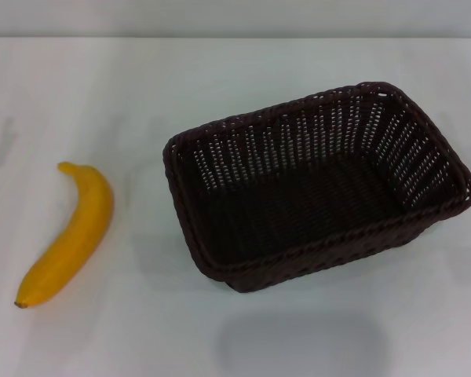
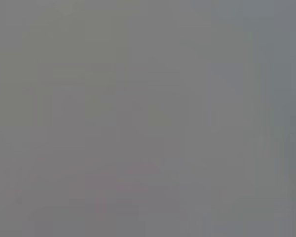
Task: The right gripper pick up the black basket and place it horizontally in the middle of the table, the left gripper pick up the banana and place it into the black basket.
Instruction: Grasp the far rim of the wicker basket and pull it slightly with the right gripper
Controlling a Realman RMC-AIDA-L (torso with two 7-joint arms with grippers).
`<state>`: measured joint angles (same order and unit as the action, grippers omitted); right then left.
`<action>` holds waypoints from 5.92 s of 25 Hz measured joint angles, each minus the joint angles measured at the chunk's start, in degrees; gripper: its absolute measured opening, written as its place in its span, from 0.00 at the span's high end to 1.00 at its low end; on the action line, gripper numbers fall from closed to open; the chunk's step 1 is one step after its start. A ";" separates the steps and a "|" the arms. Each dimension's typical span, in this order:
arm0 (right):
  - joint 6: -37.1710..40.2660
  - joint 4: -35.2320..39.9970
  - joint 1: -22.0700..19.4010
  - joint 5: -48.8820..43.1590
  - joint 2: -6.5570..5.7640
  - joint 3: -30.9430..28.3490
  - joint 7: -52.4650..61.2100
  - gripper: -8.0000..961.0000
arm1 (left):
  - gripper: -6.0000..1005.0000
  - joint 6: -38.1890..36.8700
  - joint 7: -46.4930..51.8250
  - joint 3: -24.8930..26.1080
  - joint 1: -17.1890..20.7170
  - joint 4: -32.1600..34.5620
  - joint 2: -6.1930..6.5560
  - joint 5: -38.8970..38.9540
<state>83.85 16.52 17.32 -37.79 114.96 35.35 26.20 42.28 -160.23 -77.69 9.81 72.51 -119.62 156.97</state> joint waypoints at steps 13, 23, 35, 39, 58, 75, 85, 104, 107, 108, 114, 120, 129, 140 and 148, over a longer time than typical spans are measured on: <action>0.00 0.00 0.10 0.00 0.00 0.07 0.00 0.26 | 0.12 -0.06 0.00 0.00 0.03 0.00 0.00 0.09; -0.49 0.39 0.09 -0.51 -0.04 1.26 0.89 0.26 | 0.12 -0.10 0.00 0.00 0.03 0.00 0.08 0.12; -24.09 24.32 -2.21 -5.32 -1.55 23.75 19.83 0.26 | 0.12 -0.10 0.00 -0.17 0.03 0.08 0.09 0.12; -31.73 33.45 -1.80 -18.05 -1.62 24.52 32.52 0.26 | 0.12 -0.60 0.00 -0.20 -0.37 -0.19 0.09 0.28; -12.80 44.37 13.13 -68.83 -11.65 24.04 94.81 0.26 | 0.12 -0.79 0.03 -0.64 -2.23 -0.71 0.15 0.44; 3.29 48.34 22.94 -88.74 -12.30 22.46 101.48 0.26 | 0.12 -0.80 0.31 -1.46 -2.41 -0.87 0.01 0.44; 4.99 50.89 23.26 -97.03 -8.47 22.47 102.48 0.26 | 0.13 -0.79 0.16 -2.19 -3.18 -2.09 0.06 0.53; 7.17 54.36 22.76 -99.64 -7.12 23.07 112.75 0.26 | 0.13 -0.79 0.13 -2.29 -3.73 -2.47 0.09 0.52; 9.20 56.47 22.27 -100.74 -6.13 23.18 114.02 0.26 | 0.13 -0.80 0.11 -2.29 -3.81 -2.75 0.10 0.52; 9.64 57.13 22.06 -100.78 -5.84 23.19 114.05 0.26 | 0.13 -0.80 0.10 -2.29 -3.90 -2.86 0.11 0.52; 11.14 60.17 21.62 -100.97 -4.01 23.34 114.12 0.26 | 0.13 -0.80 0.03 -2.28 -4.74 -3.62 0.17 0.42; 10.43 59.58 22.06 -102.21 -3.86 25.82 113.05 0.26 | 0.13 -0.74 0.00 -2.28 -4.99 -3.70 0.17 0.31; 8.75 57.81 22.02 -102.40 -3.55 26.10 111.57 0.26 | 0.13 -0.63 0.03 -2.28 -4.92 -3.90 0.09 0.32; 7.37 54.83 22.07 -103.15 -2.74 26.18 108.71 0.26 | 0.13 -0.64 0.07 -2.29 -5.22 -4.60 0.09 0.29; 7.57 54.76 22.20 -103.37 -2.32 26.27 105.64 0.26 | 0.13 -0.71 0.09 -2.28 -5.25 -4.79 0.09 0.41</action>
<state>91.43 71.28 39.52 -141.16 112.64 61.62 131.83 41.57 -160.14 -79.97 4.57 67.72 -119.54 157.38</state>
